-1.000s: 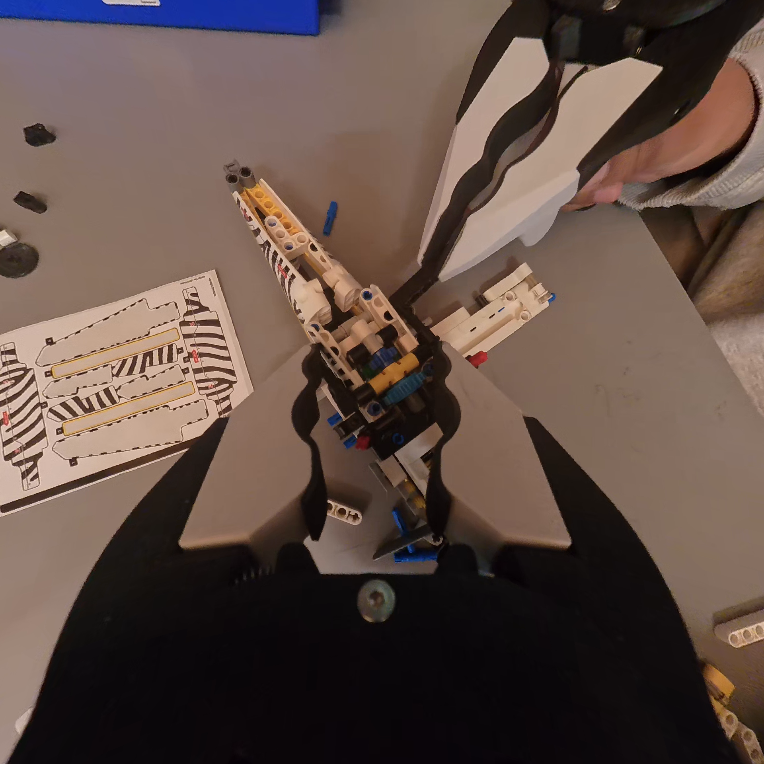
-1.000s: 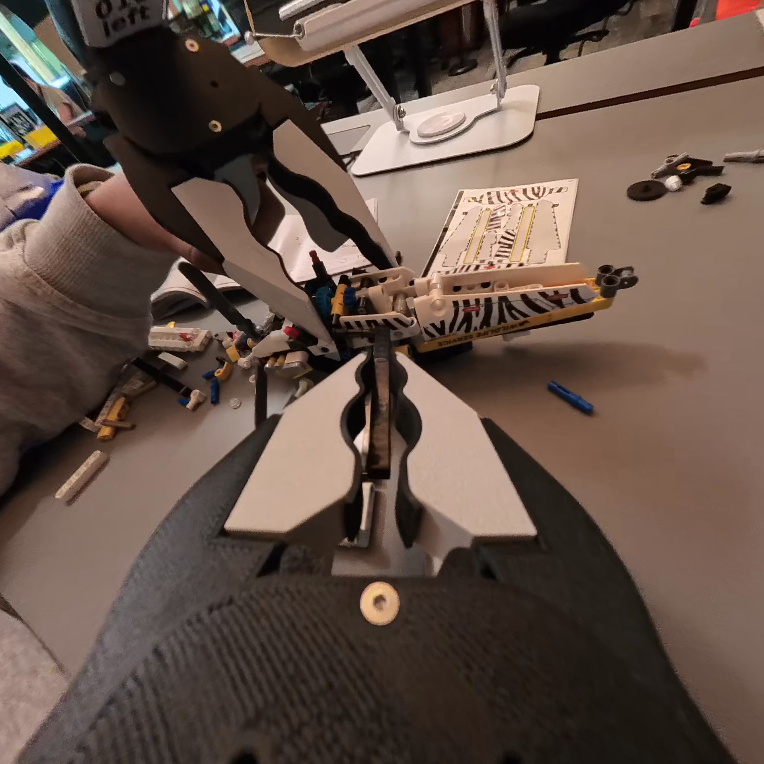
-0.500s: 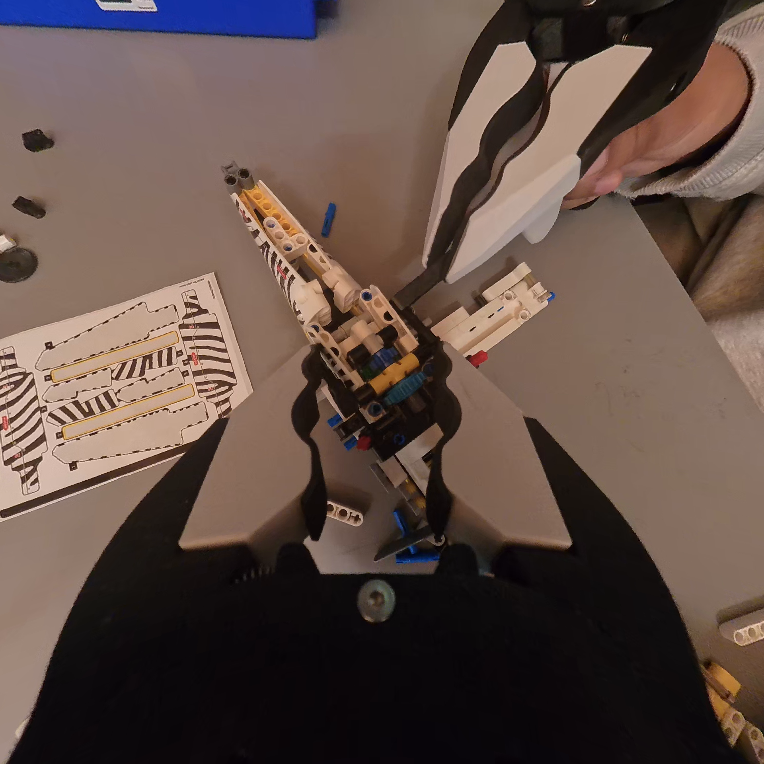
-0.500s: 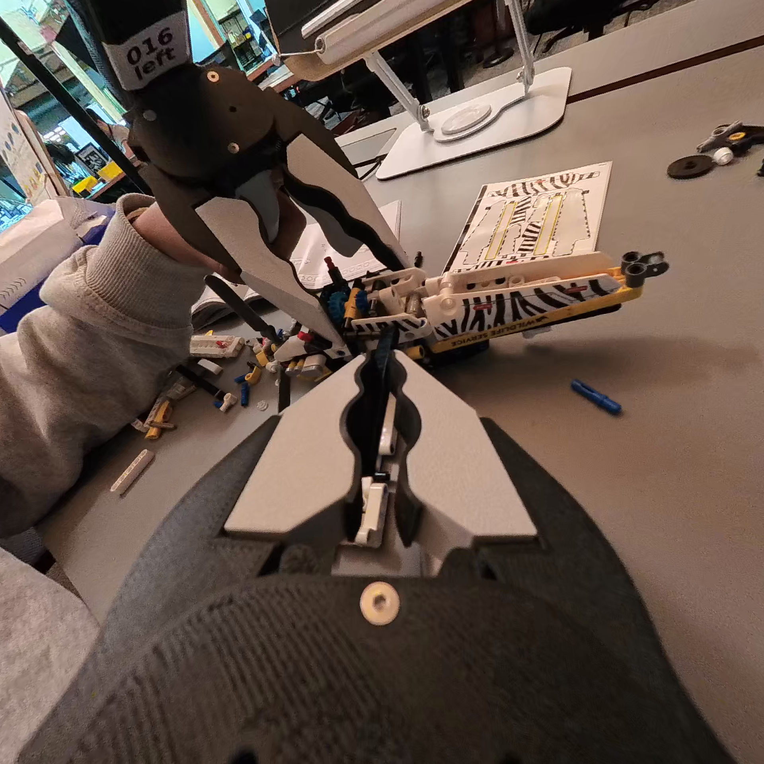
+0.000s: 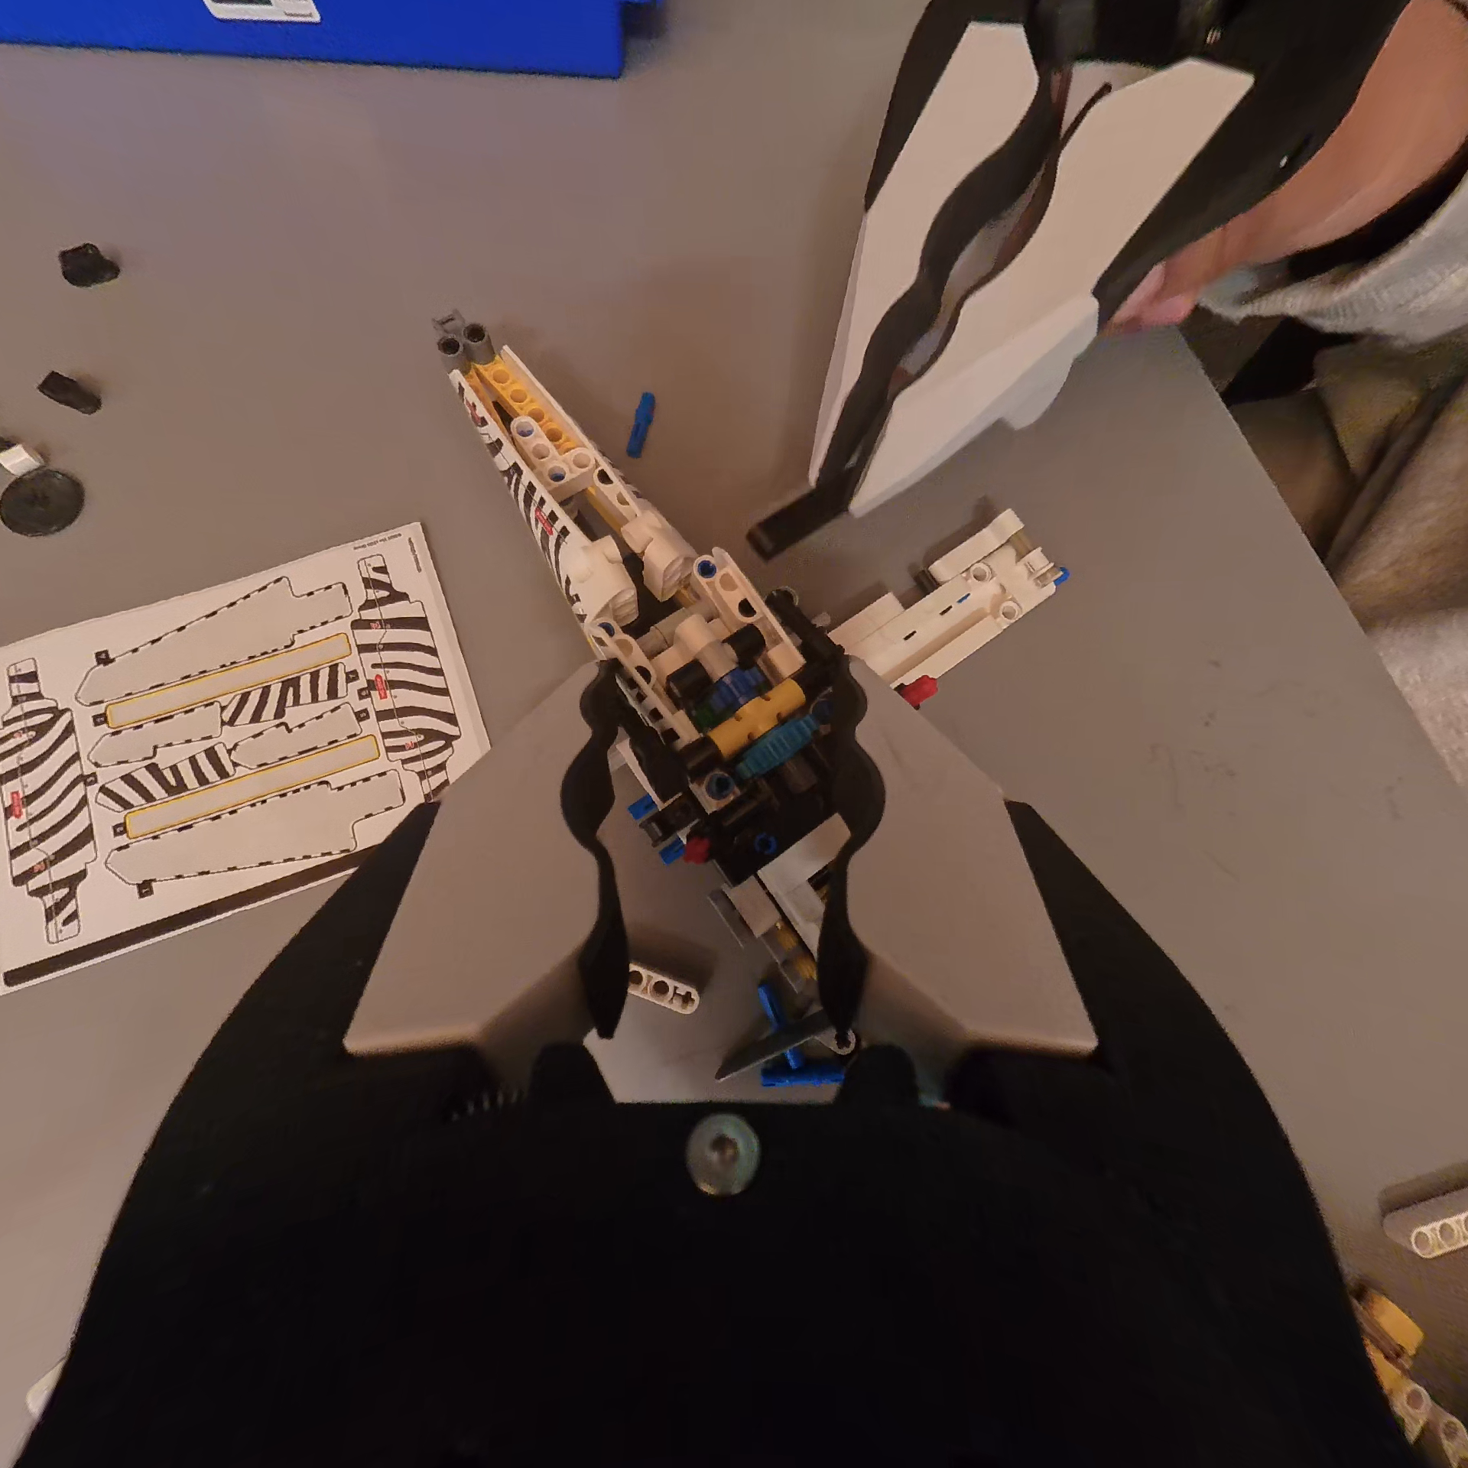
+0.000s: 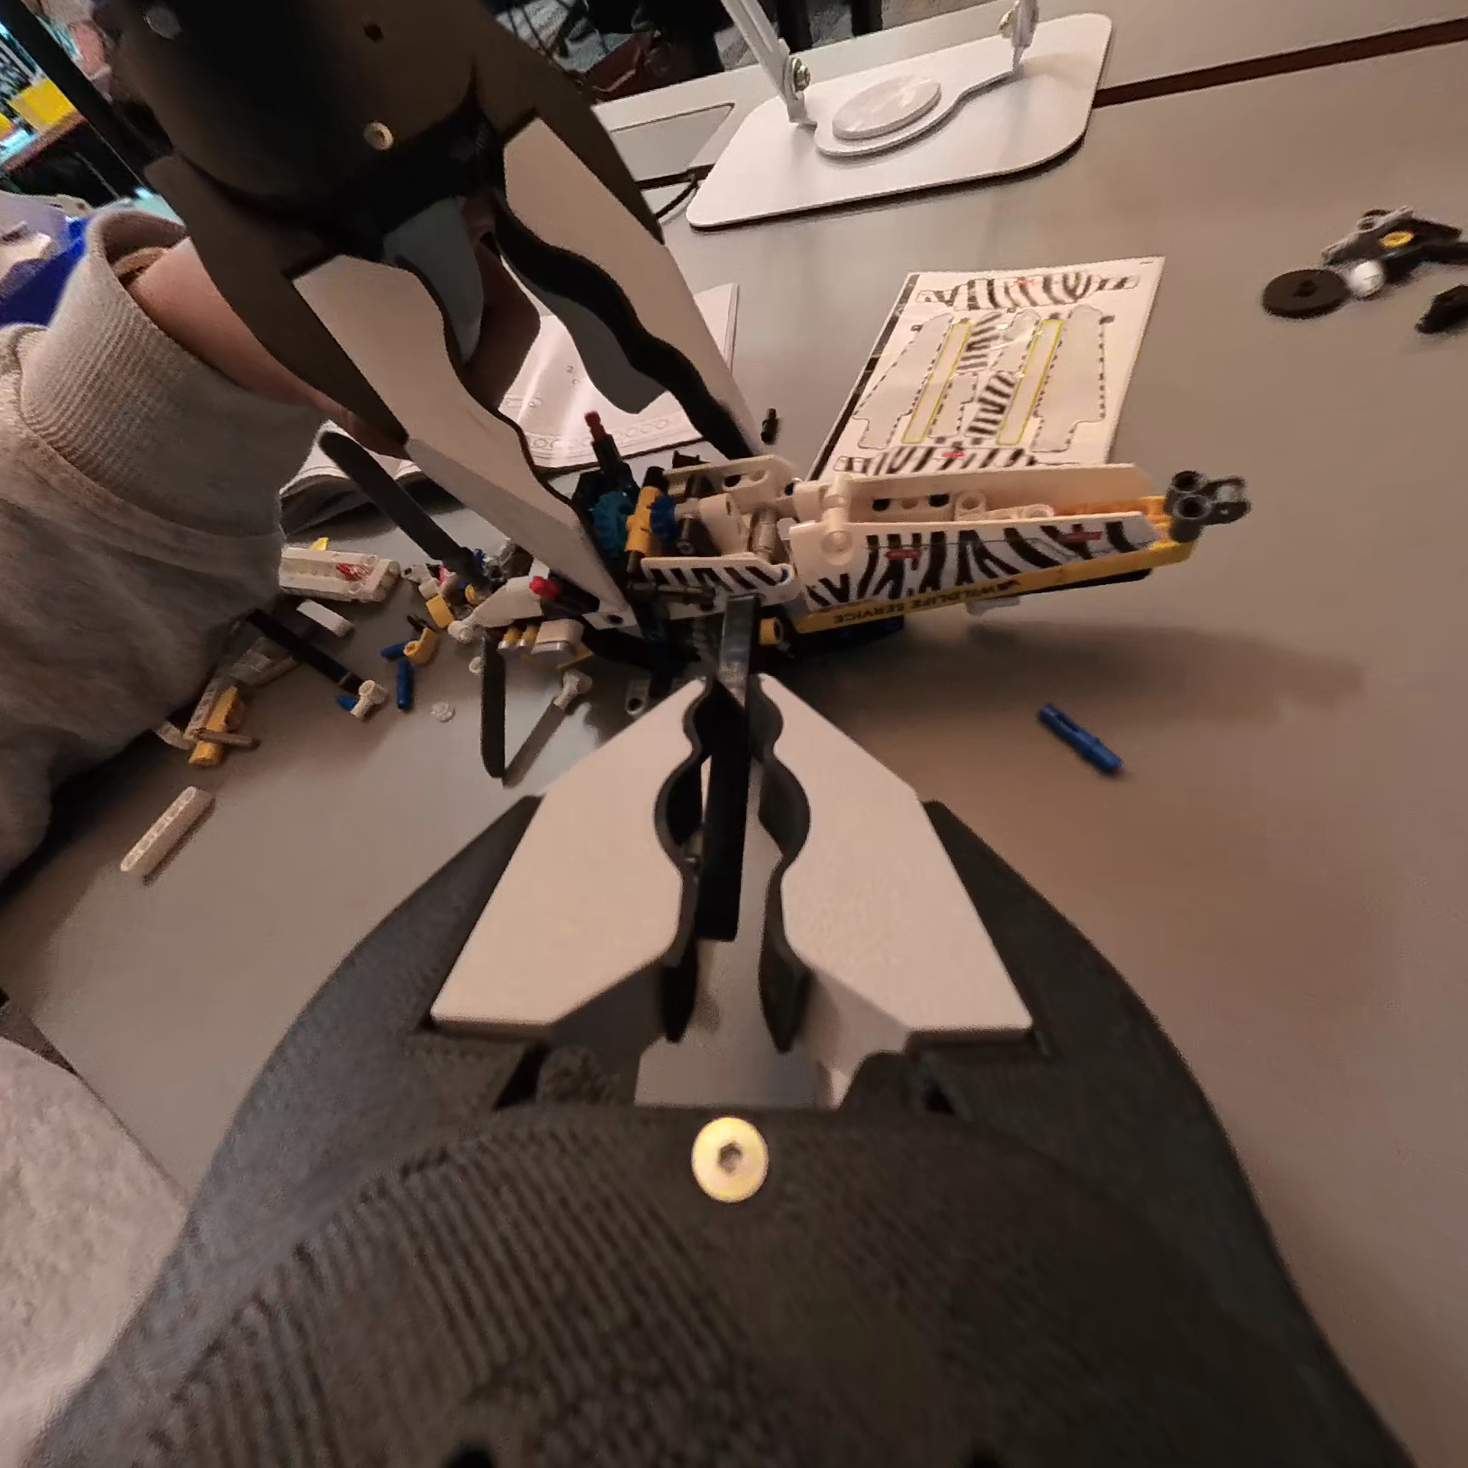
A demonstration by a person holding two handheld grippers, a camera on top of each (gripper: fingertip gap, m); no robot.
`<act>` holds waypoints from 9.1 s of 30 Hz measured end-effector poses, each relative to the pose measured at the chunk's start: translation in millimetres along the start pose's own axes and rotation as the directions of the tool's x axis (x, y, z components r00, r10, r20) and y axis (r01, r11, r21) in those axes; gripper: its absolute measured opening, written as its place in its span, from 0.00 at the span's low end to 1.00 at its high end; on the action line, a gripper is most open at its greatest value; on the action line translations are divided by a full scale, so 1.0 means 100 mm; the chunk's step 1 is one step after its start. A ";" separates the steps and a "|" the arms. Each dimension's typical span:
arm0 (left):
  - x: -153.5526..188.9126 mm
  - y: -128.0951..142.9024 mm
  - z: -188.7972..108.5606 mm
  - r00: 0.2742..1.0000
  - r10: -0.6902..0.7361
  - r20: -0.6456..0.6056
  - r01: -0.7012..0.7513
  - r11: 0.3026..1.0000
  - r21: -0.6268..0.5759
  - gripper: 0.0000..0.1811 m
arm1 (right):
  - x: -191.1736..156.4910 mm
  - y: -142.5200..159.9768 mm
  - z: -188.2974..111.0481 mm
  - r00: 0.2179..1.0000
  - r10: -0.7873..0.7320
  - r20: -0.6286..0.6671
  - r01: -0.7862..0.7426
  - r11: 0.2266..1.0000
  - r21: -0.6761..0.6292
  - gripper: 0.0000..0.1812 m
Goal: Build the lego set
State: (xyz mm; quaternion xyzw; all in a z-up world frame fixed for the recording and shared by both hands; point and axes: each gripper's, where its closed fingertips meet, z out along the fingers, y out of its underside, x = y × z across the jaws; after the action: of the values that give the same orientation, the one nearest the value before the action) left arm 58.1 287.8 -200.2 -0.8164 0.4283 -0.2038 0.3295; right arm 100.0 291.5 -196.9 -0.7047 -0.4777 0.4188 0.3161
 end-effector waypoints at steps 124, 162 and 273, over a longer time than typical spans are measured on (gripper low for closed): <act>-0.02 0.00 -0.02 1.000 -0.004 -0.016 0.004 1.000 0.023 0.29 | -0.08 -0.07 0.17 0.997 0.065 0.030 -0.064 0.997 -0.034 0.03; -0.25 -0.02 0.02 0.990 -0.030 0.136 0.028 0.999 0.018 0.31 | -0.80 0.04 0.40 0.911 -0.397 0.112 0.400 0.917 -0.004 0.00; -0.13 0.01 -0.13 0.988 -0.103 0.119 0.100 0.994 0.034 0.22 | 0.06 -0.11 0.28 0.993 -0.034 0.111 0.040 0.998 -0.056 0.03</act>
State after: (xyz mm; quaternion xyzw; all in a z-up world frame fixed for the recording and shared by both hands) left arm 42.0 293.5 -192.1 -0.8431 0.3627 -0.1767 0.3554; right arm 71.7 302.0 -202.2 -0.6805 -0.5192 0.4369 0.2765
